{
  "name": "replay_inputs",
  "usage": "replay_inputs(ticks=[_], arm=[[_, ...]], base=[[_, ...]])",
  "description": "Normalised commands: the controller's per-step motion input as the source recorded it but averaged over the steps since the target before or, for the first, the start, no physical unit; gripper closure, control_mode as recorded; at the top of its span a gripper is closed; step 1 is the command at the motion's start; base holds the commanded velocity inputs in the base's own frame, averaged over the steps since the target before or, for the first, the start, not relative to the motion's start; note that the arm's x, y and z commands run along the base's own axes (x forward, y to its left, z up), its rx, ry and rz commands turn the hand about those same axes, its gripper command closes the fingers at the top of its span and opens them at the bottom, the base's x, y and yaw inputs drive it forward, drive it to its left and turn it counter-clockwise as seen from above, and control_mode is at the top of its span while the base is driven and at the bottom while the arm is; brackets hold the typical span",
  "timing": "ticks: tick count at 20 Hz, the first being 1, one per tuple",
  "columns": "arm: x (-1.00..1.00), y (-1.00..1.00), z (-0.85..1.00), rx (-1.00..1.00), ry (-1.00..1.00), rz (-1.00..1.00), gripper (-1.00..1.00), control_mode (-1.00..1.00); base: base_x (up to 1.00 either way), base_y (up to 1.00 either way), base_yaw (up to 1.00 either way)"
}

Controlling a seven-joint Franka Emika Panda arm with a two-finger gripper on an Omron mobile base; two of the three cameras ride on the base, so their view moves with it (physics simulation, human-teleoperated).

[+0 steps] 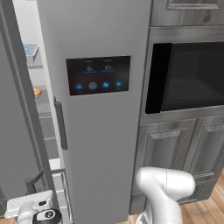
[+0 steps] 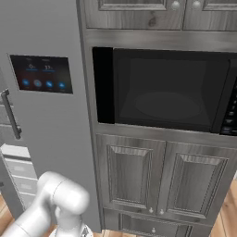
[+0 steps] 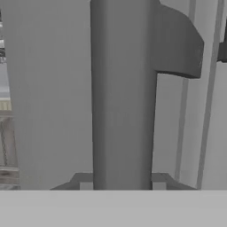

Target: Open the freezer door, pick up the ice cube tray from the freezer, and place it on the dining counter.

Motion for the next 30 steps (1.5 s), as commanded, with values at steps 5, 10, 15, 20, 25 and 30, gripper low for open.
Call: replay_inputs(ticks=[5, 10, 15, 20, 25, 30], arm=[[-0.47, 0.50, 0.00, 0.00, 0.00, 0.00, 1.00, -1.00], [-0.46, 0.50, 0.00, 0.00, 0.00, 0.00, 1.00, -1.00], [-0.47, 0.53, 0.00, -0.01, 0.00, 0.00, 1.00, -1.00], [-0.41, 0.58, -0.01, -0.02, 0.00, 0.00, 1.00, -1.00], [-0.39, 0.56, -0.03, -0.01, 0.00, 0.00, 1.00, -1.00], [-0.26, 0.45, -0.02, 0.00, 0.00, 0.00, 1.00, -1.00]], base=[[0.00, 0.00, 0.00], [0.00, 0.00, 0.00], [0.00, 0.00, 0.00], [0.00, 0.00, 0.00], [0.00, 0.00, 0.00], [0.00, 0.00, 0.00]])
